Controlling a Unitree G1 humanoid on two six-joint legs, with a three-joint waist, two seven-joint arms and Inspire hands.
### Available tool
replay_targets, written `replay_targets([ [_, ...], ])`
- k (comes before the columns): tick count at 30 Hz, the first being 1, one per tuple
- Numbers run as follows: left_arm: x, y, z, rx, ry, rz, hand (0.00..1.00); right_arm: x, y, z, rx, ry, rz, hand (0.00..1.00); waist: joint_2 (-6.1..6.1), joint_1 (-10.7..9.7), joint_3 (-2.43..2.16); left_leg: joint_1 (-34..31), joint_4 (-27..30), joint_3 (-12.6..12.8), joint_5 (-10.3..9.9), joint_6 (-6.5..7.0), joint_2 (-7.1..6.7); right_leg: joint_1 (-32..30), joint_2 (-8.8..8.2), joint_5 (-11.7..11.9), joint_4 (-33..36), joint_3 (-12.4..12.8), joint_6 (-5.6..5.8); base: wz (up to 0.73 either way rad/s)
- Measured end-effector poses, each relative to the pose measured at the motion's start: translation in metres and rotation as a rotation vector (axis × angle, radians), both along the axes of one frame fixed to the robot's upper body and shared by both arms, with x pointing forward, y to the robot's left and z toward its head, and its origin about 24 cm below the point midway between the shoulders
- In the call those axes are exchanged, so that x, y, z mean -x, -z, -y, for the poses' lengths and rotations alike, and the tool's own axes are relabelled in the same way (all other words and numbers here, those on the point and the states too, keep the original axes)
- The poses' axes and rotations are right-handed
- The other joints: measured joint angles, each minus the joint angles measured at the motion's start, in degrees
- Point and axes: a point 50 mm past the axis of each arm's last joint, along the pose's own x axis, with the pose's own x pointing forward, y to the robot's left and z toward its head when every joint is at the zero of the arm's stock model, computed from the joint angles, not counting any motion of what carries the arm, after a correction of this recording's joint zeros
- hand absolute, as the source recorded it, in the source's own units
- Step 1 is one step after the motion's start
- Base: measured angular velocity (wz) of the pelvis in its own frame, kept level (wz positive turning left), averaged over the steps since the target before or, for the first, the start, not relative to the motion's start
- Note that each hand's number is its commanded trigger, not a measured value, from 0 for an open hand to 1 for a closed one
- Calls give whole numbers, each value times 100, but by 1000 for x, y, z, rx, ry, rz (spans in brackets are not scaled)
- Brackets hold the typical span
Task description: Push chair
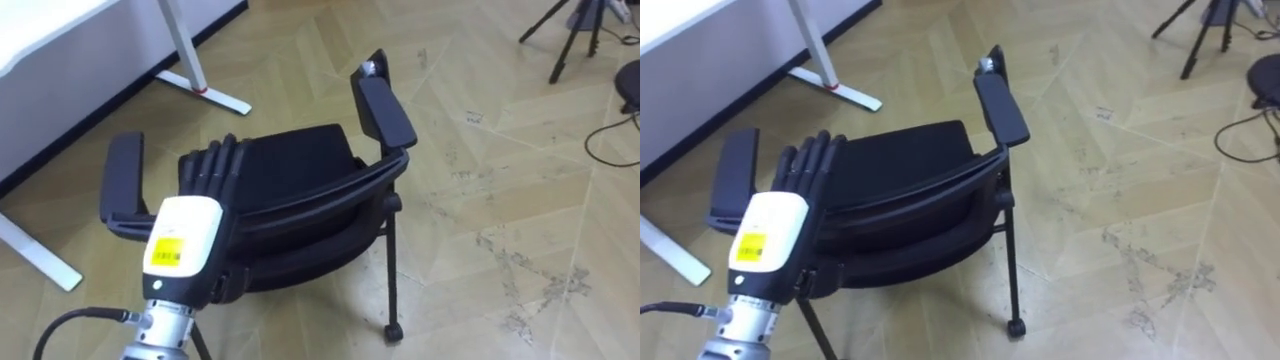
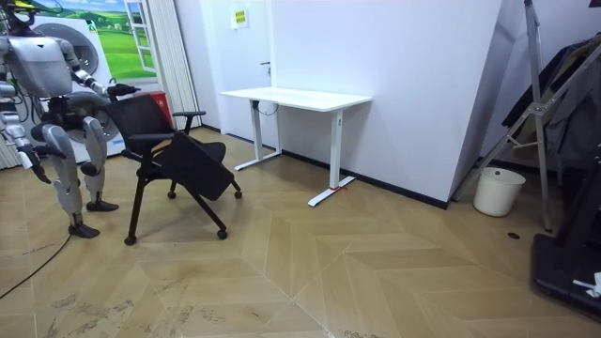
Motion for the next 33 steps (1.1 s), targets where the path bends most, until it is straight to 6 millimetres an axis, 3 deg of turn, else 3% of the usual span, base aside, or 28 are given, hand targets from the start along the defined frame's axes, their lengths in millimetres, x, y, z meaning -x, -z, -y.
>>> replay_targets([
  [10,-8,10,1,-18,2,-23,0,0,0,2,9,11,-7,0,55,-46,-24,36,-14,39,0,0,-4,-6,14,1,-3,176,0,-3],
  [15,-11,15,-2,2,-20,-41,0,1,-1,4,17,26,-7,0,113,-58,-3,42,-13,195,0,0,2,-17,26,11,2,202,5,-2],
  [18,-14,19,-4,6,-34,-61,0,5,-1,6,15,52,-10,0,168,-49,-40,54,-6,326,0,0,20,-19,43,18,16,196,-3,-1],
  [33,-25,24,-29,2,-126,-78,0,16,-1,11,28,89,-43,0,109,-15,-45,92,-19,535,0,-1,126,-183,209,96,130,473,-114,-9],
])
